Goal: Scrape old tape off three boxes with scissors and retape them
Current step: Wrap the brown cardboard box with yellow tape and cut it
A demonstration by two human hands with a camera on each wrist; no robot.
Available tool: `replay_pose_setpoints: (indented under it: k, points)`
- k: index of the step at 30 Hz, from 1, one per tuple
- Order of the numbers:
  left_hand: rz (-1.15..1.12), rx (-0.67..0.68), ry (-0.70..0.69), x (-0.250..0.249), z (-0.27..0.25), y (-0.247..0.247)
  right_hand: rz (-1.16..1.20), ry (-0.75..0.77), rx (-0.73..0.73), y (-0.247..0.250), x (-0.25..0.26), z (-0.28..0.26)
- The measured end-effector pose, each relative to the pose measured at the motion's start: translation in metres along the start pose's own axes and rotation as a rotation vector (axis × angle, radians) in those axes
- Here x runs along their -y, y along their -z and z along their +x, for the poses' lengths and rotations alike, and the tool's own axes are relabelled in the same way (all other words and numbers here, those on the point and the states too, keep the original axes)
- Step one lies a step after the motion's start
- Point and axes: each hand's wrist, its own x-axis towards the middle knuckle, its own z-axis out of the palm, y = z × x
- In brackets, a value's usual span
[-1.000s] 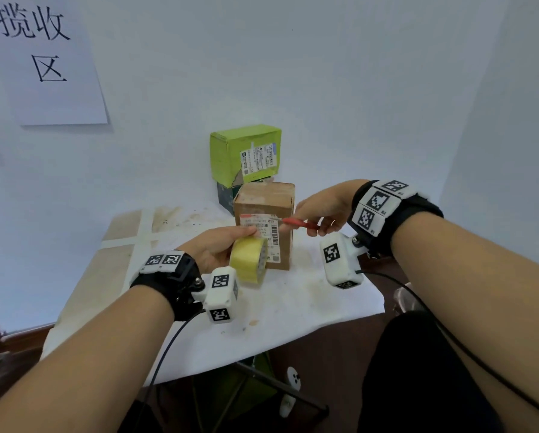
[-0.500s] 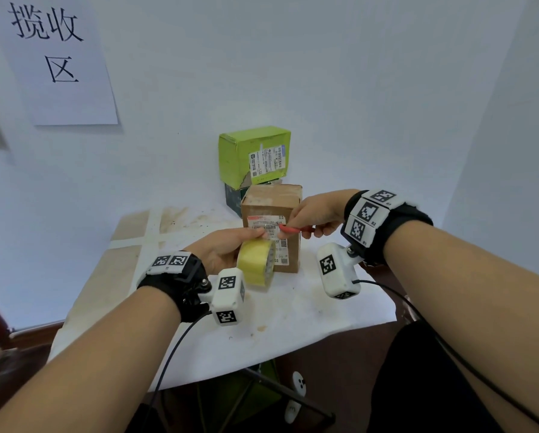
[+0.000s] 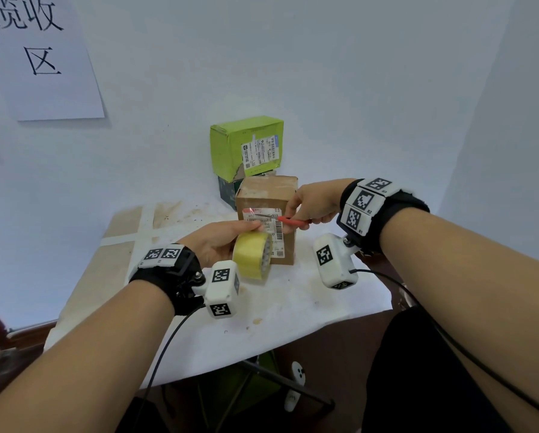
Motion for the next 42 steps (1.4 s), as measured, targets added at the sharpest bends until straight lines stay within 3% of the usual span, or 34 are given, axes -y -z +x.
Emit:
replay_pose_setpoints:
  k: [7,22,28,34,42]
  points:
    - [0.027,-0.007,0.016,-0.001,0.005,0.005,-0.039,-0.021,0.109,-0.004,0.013,0.004]
    - [0.013,0.033,-0.008,-0.002,0.006,0.006,-0.064,0.091,-0.080,-0.008,0.006,0.017]
    - [0.070,0.074,-0.012,-0.004,0.006,0.007,-0.025,0.061,-0.001,-0.011,0.010,0.016]
    - [0.093,0.080,-0.020,-0.005,0.008,0.009,-0.084,0.080,-0.114,-0.014,0.012,0.018]
    - [0.119,0.037,-0.003,-0.007,0.005,0.013,-0.065,0.132,-0.144,-0.015,0.010,0.023]
